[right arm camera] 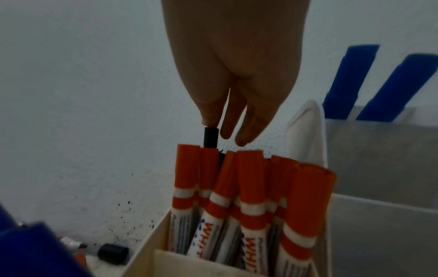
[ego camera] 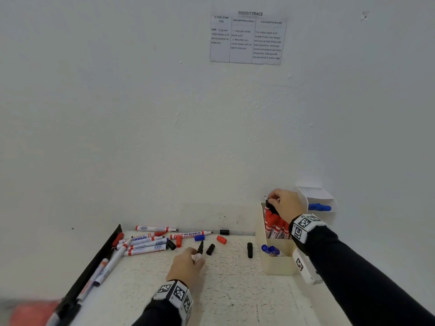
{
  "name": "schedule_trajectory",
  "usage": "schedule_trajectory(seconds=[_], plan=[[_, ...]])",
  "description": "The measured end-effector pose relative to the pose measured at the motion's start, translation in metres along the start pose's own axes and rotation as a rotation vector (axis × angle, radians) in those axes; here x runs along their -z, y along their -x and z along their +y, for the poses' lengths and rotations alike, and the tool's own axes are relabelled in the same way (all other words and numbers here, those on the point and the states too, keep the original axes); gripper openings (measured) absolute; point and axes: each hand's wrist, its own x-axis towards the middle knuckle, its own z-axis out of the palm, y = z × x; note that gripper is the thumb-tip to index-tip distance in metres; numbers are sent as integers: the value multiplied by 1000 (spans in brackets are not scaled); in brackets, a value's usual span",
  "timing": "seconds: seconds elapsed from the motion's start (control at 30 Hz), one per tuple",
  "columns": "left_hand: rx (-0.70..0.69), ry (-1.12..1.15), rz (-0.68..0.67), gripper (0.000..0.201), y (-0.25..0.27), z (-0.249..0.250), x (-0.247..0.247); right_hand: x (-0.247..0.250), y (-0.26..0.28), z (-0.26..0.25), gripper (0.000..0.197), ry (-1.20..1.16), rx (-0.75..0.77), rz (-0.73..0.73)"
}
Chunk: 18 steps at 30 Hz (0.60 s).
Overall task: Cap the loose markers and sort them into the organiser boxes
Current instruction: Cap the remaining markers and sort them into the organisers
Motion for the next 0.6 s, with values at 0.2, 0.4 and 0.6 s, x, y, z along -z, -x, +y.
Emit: schedule_trajectory(seconds=[0.2,0.4,0.6], plan=[[-19,-8,48,36,-9,-5,-6,-28,-5,10,37,150,36,-269],[-42,-49,57,37,-9,-4,-10,-31,-9,2,52,323,-27,-390],[-23,-42,76,36,-9,-6,-11,-26,7,-65,27,-120,116,-164]])
